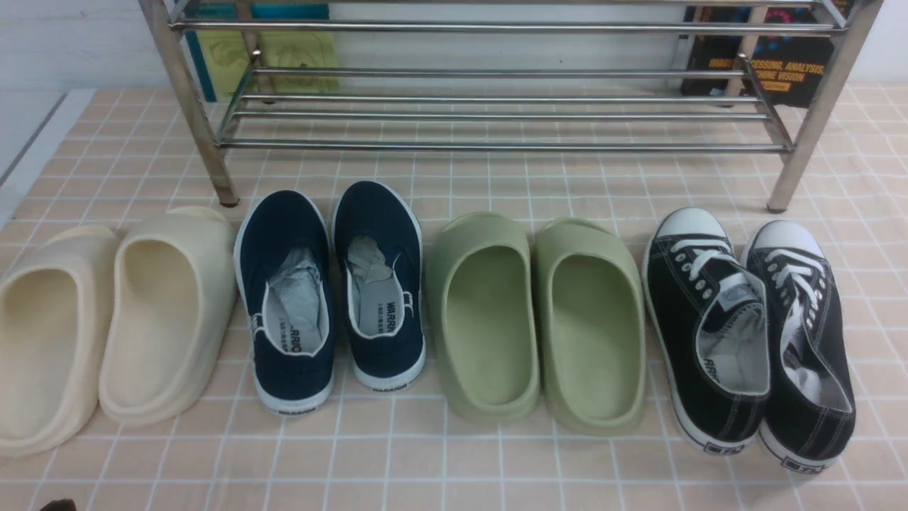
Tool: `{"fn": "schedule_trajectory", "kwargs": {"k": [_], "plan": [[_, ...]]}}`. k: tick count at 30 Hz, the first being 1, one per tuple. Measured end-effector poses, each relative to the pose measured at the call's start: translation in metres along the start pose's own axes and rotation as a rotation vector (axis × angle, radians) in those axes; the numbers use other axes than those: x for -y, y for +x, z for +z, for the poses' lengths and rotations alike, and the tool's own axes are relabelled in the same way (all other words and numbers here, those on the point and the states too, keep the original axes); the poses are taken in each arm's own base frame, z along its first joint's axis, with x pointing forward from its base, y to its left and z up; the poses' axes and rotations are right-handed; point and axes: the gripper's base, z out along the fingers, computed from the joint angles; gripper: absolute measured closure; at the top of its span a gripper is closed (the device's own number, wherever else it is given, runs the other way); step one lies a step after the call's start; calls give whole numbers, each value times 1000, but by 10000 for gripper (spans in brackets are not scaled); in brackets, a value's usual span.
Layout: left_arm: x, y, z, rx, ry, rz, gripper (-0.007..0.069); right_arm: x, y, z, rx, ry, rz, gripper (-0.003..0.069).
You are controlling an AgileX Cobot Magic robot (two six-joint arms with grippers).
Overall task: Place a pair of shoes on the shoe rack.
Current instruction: Use the right arm to grab the shoe closest to it
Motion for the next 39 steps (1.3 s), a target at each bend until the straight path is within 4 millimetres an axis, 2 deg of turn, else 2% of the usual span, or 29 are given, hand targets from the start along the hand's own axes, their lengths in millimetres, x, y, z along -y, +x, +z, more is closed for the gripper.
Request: {"fn": "schedule_trajectory", "kwargs": {"k": [39], "plan": [[0, 0, 0, 0, 0, 0, 588, 0, 0, 0, 0, 0, 0, 537]]}}
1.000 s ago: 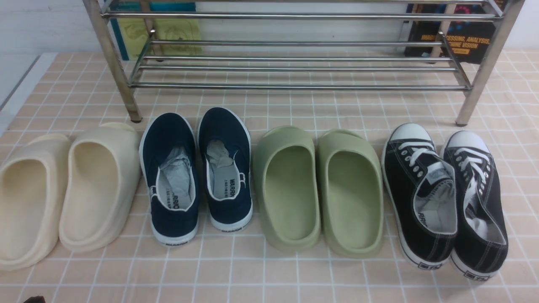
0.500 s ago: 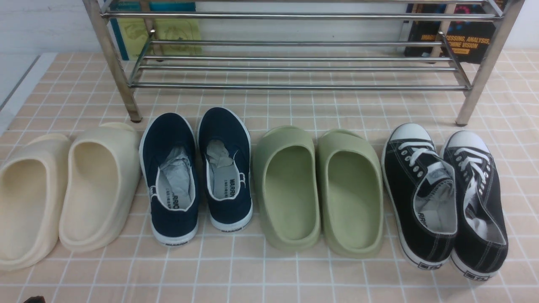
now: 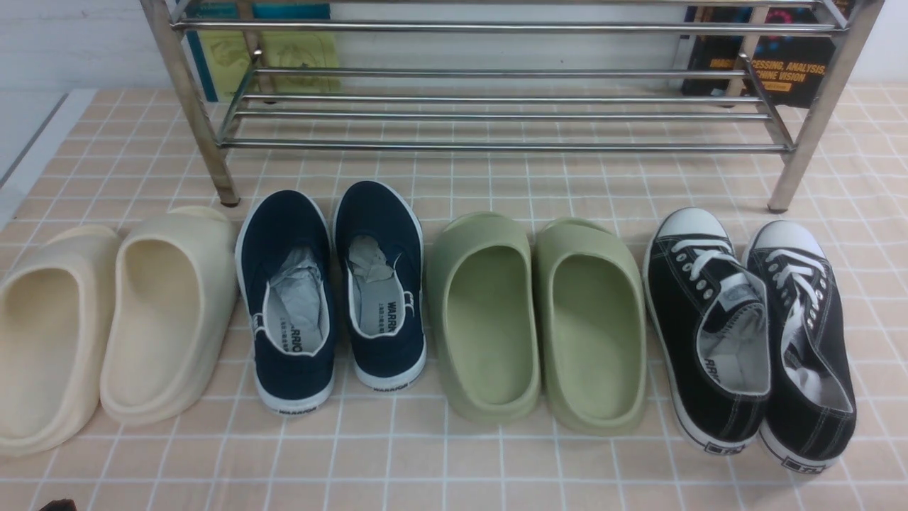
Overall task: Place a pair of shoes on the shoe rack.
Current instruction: Use the right arm to grab the shoe closest to it
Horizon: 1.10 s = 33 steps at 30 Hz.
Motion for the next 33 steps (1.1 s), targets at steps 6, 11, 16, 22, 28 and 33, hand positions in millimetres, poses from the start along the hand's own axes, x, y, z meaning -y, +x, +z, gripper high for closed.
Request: {"fn": "schedule_trajectory", "kwargs": {"k": [6, 11, 16, 22, 28, 33], "plan": [[0, 0, 0, 0, 0, 0, 588, 0, -1, 0, 18, 0, 0, 531], [0, 0, 0, 0, 0, 0, 588, 0, -13, 0, 178, -2, 2, 526], [0, 0, 0, 0, 0, 0, 588, 0, -40, -9, 484, -19, 45, 518], [0, 0, 0, 0, 0, 0, 588, 0, -65, -29, 837, -100, 207, 510], [0, 0, 0, 0, -2, -1, 588, -9, -116, -63, 1061, -72, 82, 569], [0, 0, 0, 0, -2, -1, 588, -24, -189, -76, 985, 17, -113, 661]]}}
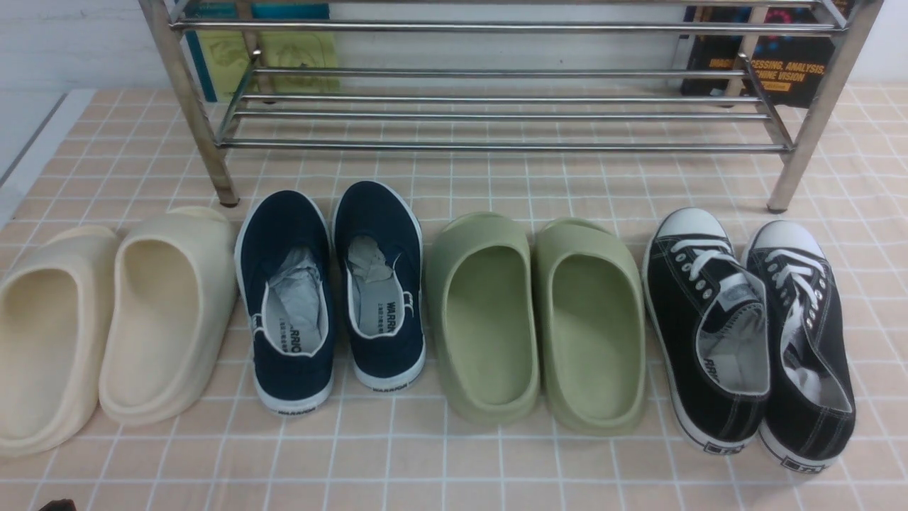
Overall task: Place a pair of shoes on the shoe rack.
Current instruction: Use the right arm to grab the shoe closest to it
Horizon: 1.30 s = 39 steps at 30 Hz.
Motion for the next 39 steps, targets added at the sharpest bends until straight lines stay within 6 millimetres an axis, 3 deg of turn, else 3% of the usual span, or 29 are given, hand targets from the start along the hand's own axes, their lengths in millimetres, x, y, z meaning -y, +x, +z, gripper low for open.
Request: {"fn": "schedule_trajectory", "kwargs": {"k": [2, 4, 6, 7, 8, 11, 14, 17, 21, 25, 27, 33, 35, 39], "plan": [[0, 0, 0, 0, 0, 0, 588, -3, 0, 25, -107, -11, -57, 659], [0, 0, 0, 0, 0, 0, 588, -6, 24, 55, -338, -38, -85, 654], [0, 0, 0, 0, 0, 0, 588, -7, 37, 62, -429, -47, -80, 654], [0, 0, 0, 0, 0, 0, 588, -8, 55, 69, -555, -59, -68, 654], [0, 0, 0, 0, 0, 0, 588, -11, 87, 75, -783, -78, -28, 652], [0, 0, 0, 0, 0, 0, 588, -18, 139, 75, -1203, -113, 78, 643], [0, 0, 0, 0, 0, 0, 588, -31, 166, 82, -1431, -205, 108, 601], [0, 0, 0, 0, 0, 0, 588, -47, 174, 91, -1473, -306, 87, 537], [0, 0, 0, 0, 0, 0, 588, -84, 188, 105, -1520, -454, 85, 405], [0, 0, 0, 0, 0, 0, 588, -109, 216, 106, -1621, -489, 65, 343], [0, 0, 0, 0, 0, 0, 588, -116, 243, 104, -1714, -438, 39, 330], [0, 0, 0, 0, 0, 0, 588, -119, 288, 95, -1849, -319, 51, 333], [0, 0, 0, 0, 0, 0, 588, -120, 301, 90, -1885, -304, 48, 369], [0, 0, 0, 0, 0, 0, 588, -121, 312, 87, -1914, -296, 44, 531]]}}
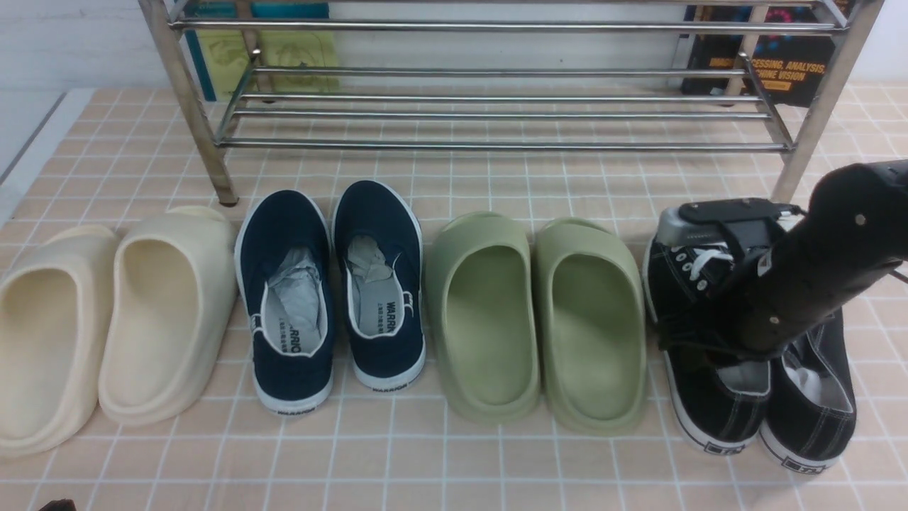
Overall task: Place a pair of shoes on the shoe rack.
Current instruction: Use the right arm to grab the shoe closest to it, then use the right arm to put a shoe into the shoe rack
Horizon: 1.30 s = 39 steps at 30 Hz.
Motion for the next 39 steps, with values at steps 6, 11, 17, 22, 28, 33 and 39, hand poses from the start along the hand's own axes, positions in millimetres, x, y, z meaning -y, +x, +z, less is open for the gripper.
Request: {"fn": "schedule_trajectory", "kwargs": {"k": [6, 11, 17, 22, 28, 33, 39], "plan": [[0, 0, 0, 0, 0, 0, 588, -6, -13, -29, -7, 8, -32, 644], [0, 0, 0, 0, 0, 0, 588, -18, -33, -66, 9, -4, -64, 640], [0, 0, 0, 0, 0, 0, 588, -36, -50, -90, 71, 23, -147, 640], [0, 0, 0, 0, 0, 0, 588, -37, -79, -92, 155, 94, -185, 640], [0, 0, 0, 0, 0, 0, 588, -37, -138, -69, 263, 180, -201, 640], [0, 0, 0, 0, 0, 0, 588, -29, -189, -39, 319, 199, -150, 639], [0, 0, 0, 0, 0, 0, 588, -25, -211, -11, 298, 209, -146, 637]]}}
